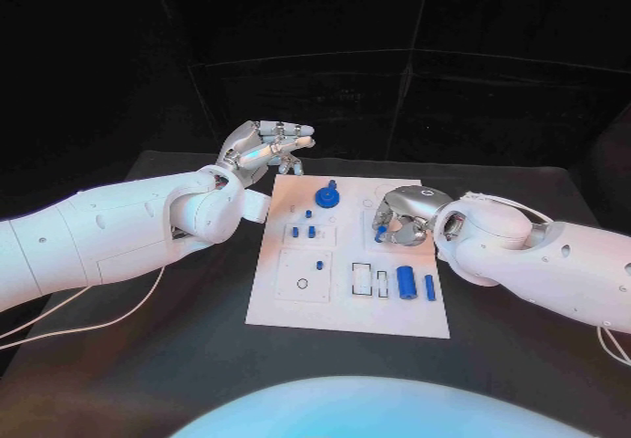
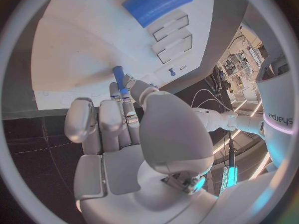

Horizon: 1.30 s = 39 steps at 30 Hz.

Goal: Assemble the parts on the task board

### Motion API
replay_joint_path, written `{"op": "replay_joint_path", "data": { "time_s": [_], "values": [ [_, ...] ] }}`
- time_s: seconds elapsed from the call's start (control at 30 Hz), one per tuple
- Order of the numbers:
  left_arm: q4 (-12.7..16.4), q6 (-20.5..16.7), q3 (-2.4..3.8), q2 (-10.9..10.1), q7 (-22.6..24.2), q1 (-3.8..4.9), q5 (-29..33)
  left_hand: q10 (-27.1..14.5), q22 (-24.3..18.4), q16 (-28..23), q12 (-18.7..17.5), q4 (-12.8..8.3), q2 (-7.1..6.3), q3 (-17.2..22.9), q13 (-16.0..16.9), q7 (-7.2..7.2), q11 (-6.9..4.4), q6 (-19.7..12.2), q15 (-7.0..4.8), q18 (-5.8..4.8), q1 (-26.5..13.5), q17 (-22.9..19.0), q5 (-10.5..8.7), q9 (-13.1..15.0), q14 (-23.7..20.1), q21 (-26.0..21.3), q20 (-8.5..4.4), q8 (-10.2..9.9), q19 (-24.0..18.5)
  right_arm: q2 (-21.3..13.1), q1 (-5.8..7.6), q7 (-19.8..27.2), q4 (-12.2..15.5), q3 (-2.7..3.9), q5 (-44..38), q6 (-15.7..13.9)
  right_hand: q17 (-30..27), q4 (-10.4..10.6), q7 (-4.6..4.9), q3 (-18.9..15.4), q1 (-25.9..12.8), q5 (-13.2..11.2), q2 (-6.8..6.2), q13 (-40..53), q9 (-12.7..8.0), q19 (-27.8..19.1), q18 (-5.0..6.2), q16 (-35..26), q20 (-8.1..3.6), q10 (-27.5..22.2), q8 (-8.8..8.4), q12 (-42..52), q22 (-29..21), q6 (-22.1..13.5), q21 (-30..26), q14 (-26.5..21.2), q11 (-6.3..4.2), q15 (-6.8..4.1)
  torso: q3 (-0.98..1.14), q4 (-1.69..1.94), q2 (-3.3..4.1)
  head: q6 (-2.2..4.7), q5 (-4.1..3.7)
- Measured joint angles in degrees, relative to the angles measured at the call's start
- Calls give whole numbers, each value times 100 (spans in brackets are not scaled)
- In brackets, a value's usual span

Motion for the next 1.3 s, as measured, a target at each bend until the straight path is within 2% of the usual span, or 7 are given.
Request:
{"op": "replay_joint_path", "data": {
  "time_s": [0.27,0.43,0.6,0.8,0.87,1.03,1.3],
  "values": [
    [-1,1,0,-11,-1,0,0,0,0,0,0,0,0,0,0,0,0,0,0,0,0,0,0,0,0,0,0,0,0,-356,3,-34,517,16,-43,-233,1,-54,0,54,74,-25,27,38,5,21,0,36,-21,11,1,33,29,-1,17,-20,11,-20,-2,-5,-5,15,-4],
    [-4,1,0,-11,-1,0,0,0,0,0,0,0,0,0,0,0,0,0,0,0,0,0,0,0,0,0,0,0,0,-388,10,-39,949,143,-39,-357,1,-67,-1,66,76,-26,29,38,0,21,0,36,-21,20,1,33,29,-1,22,-20,20,-20,-1,-5,-6,22,-10],
    [-6,2,0,1,-1,0,0,0,1,0,0,0,0,0,0,0,0,0,0,-1,0,1,0,0,0,0,0,0,0,-173,13,-5,1200,180,-28,-450,-9,-86,-1,85,120,-46,15,37,-4,21,0,36,-21,20,1,32,29,-1,22,-20,20,-20,2,-1,-1,19,3],
    [-2,4,0,17,-1,0,1,0,1,0,0,0,0,0,0,0,0,0,0,-1,0,1,0,0,0,0,0,0,0,346,-12,102,1185,191,0,-491,-17,-86,-1,85,120,-47,15,37,-10,20,0,36,-21,20,0,31,29,-2,22,-20,20,-20,-4,10,5,-9,32],
    [-2,5,0,22,-1,0,1,0,1,0,0,0,0,0,0,0,0,0,0,0,0,1,0,0,0,0,0,0,0,506,-39,150,1153,174,9,-490,-17,-93,-1,91,120,-47,15,38,-10,21,0,36,-21,20,0,30,29,-2,22,-20,20,-20,-4,13,5,-25,57],
    [3,6,-1,33,-1,-1,1,0,1,0,0,0,0,0,0,0,0,0,0,0,0,1,0,0,0,0,0,0,0,803,-128,281,1046,53,50,-465,-26,-103,-1,101,120,-12,14,39,-12,20,0,36,-21,20,-2,27,23,-2,22,-20,20,-20,-7,16,8,-56,90],
    [11,7,0,38,-1,0,1,0,2,0,0,0,0,0,0,0,0,0,0,0,0,1,0,0,0,0,0,0,0,1088,-271,448,643,-100,105,-335,-28,-117,-2,114,120,-10,14,44,-17,20,0,36,-21,20,-9,17,15,-3,22,-20,19,-19,-8,12,5,-115,179]
  ]
}}
